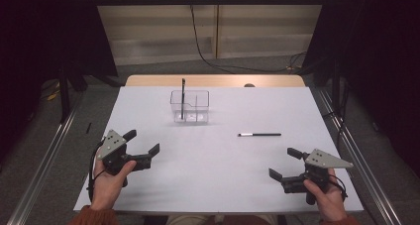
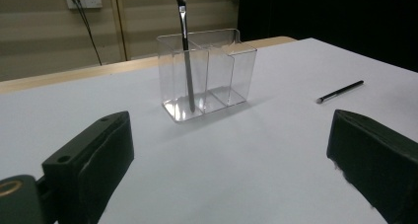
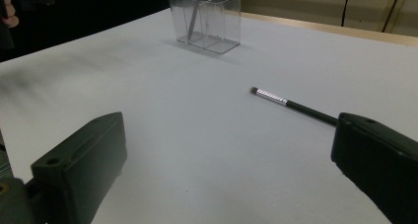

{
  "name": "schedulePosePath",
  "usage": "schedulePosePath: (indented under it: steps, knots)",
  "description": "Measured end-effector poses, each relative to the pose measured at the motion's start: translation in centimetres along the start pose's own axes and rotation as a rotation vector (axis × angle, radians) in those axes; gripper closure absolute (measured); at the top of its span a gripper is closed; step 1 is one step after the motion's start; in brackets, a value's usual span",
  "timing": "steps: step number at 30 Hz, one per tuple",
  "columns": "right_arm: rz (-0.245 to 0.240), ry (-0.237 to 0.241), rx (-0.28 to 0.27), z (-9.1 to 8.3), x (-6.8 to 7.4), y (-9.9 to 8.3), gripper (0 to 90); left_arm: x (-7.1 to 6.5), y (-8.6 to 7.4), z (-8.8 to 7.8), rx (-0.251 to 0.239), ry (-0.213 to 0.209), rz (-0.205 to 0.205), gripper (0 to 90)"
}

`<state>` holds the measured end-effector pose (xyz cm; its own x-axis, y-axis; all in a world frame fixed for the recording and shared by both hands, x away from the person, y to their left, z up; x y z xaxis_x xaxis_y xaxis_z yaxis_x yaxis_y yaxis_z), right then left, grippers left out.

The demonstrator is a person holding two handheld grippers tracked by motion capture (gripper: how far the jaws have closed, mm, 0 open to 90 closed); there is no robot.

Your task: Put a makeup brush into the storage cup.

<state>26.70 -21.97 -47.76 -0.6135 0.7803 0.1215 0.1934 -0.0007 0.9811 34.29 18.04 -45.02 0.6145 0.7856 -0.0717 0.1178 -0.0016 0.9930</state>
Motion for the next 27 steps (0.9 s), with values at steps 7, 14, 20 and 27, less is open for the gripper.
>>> schedulePosePath:
  steps: [7,14,20,27]
  knots:
    - [0.001,-0.002,0.002,0.2,-0.1,0.0,0.0,0.0,-0.3,-1.3,-0.021,0.013,-0.009,3.8]
    - [0.005,-0.011,-0.012,0.2,-0.1,0.2,0.0,0.1,-0.8,-2.7,-0.026,0.028,-0.007,3.8]
    - [0.009,-0.032,-0.026,0.1,-0.5,0.3,0.0,-0.2,-1.1,-3.7,-0.034,0.026,-0.016,3.8]
    - [0.016,-0.044,-0.038,0.0,-0.7,0.5,0.0,-0.4,-1.1,-4.1,-0.048,0.02,-0.001,3.8]
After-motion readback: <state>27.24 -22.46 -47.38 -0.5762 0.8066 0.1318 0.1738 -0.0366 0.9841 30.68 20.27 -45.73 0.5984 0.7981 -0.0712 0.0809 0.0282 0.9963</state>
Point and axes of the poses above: each handheld gripper's, and its own axes: z roughly forward along the jaws, y roughly out of its top, x roughly to its left, the point moved 9 cm from there along z, roughly forward along the jaws, and after that the axes turned 12 degrees about -x, right-handed, at the moved point
